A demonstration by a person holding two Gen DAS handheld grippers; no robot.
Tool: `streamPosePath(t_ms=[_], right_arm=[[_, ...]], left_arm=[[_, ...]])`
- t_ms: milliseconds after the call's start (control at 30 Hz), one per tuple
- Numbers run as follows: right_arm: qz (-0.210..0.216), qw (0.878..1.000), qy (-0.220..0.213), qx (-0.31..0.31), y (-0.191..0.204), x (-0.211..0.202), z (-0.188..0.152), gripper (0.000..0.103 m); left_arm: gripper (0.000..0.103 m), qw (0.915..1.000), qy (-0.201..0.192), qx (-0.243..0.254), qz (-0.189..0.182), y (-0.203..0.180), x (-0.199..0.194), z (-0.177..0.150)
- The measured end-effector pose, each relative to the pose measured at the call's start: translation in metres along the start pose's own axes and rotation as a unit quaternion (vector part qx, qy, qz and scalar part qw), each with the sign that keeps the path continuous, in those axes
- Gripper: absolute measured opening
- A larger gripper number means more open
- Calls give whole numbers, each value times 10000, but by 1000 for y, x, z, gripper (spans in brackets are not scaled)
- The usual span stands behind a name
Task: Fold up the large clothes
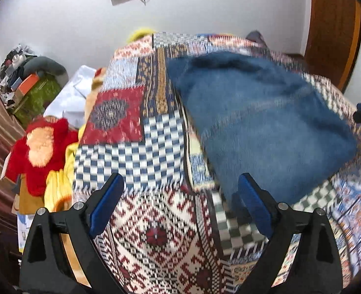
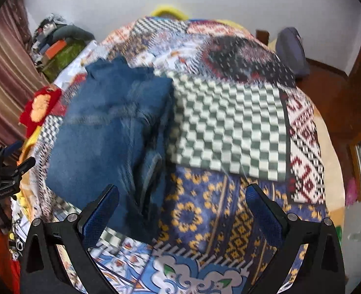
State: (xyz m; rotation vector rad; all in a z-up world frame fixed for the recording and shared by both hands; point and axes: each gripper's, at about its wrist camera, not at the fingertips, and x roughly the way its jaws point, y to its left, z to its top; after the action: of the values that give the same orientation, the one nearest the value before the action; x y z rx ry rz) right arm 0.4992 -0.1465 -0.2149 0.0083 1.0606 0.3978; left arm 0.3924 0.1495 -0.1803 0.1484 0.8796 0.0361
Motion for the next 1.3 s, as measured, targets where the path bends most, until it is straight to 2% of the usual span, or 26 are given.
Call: streamPosePath(t_ms=[133,167,367,500,600,700,800,867,1033,1167,1300], right_arm=[[220,9996,-135,-91,12,2,21,103],[271,9995,-132,-122,16,6,27,103],[563,9970,147,-512,48,49,54,103],[351,9946,268,-942,59,82,66,103],[33,9937,226,-1100,55,103,82,103],[370,9957,290,-802,37,114,99,103],[548,9975,308,-321,18,120,118,103],[468,9985,300,-7,6,122,128,103],[160,9989,-71,433,-10,96,139,102],[476,9973,-280,489,-11,59,137,103],[651,9964,-458,305,-1,30,127,103]], left_arm=[[98,9994,-156,-54,-290,1,7,28],[98,9988,-142,-56,-467,-1,13,38],[98,9911,312,76,-1295,-22,66,75],[98,9883,574,276,-1384,-33,107,92],[98,9893,649,-13,-1309,-27,135,109],[98,9862,598,-507,-1458,-15,153,127],[98,9846,612,-846,-1400,-5,169,147],[98,9845,649,-983,-1300,0,177,159],[98,9840,406,-1424,-986,24,162,174],[98,9834,160,-1467,-1060,40,126,171],[98,9880,47,-1134,-1043,43,91,154]])
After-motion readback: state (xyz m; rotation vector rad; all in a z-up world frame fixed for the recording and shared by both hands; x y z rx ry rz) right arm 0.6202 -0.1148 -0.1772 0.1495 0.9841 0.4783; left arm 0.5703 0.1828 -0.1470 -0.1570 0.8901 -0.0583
